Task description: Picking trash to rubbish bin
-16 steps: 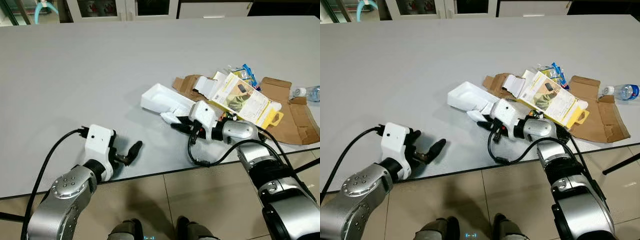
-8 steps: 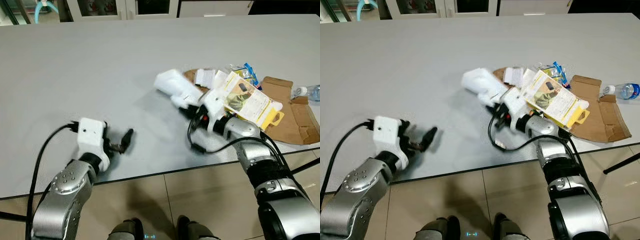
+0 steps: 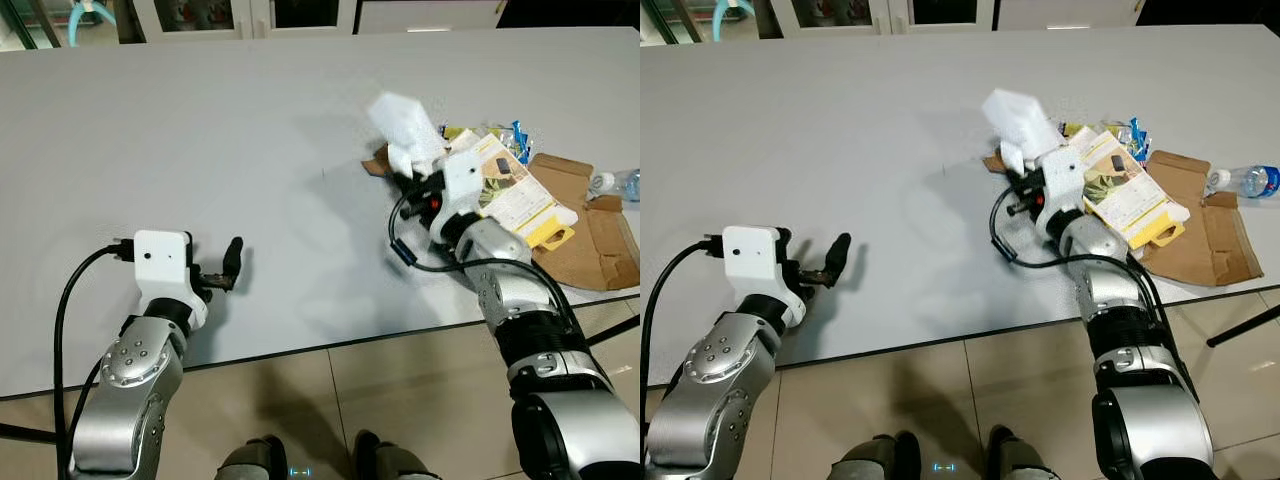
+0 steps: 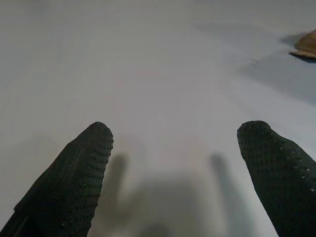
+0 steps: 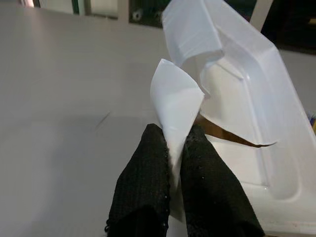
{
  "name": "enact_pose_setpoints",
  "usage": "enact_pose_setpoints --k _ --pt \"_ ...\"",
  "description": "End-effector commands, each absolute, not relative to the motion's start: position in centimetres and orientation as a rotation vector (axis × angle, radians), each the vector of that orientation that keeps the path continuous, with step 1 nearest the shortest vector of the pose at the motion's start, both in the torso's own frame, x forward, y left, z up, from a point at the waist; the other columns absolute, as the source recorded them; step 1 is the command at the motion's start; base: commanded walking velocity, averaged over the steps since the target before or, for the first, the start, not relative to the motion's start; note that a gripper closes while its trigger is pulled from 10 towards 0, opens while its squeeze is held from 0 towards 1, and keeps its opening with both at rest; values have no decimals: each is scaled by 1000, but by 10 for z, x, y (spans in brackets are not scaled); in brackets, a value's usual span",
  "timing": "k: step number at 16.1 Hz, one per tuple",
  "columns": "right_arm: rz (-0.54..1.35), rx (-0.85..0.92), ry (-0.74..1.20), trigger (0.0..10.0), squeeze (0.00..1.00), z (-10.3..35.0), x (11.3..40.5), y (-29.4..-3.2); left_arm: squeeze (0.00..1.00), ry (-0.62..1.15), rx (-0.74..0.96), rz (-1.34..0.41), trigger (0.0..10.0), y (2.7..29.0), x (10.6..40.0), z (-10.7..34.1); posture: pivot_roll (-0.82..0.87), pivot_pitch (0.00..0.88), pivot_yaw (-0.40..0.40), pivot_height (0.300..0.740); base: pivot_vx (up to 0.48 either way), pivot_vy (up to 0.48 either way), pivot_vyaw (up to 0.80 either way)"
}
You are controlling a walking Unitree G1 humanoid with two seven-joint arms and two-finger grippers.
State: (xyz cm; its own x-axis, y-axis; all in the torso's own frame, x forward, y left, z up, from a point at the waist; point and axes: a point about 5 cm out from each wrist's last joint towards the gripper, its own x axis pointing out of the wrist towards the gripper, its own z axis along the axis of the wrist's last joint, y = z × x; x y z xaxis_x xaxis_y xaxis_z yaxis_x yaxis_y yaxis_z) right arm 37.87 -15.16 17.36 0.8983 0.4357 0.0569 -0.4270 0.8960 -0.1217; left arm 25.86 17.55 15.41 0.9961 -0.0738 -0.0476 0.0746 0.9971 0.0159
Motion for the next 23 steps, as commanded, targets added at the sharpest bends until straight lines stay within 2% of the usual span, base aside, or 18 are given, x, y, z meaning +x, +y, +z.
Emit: enact_pose_setpoints --k 1,23 --pt "425 -89 -115 10000 0 184 381 -152 0 41 23 -61 10000 176 260 154 -6 170 9 740 0 0 0" --pt "420 -81 -115 10000 0 185 381 -152 0 30 22 -64 10000 172 263 156 -10 168 12 740 0 0 0"
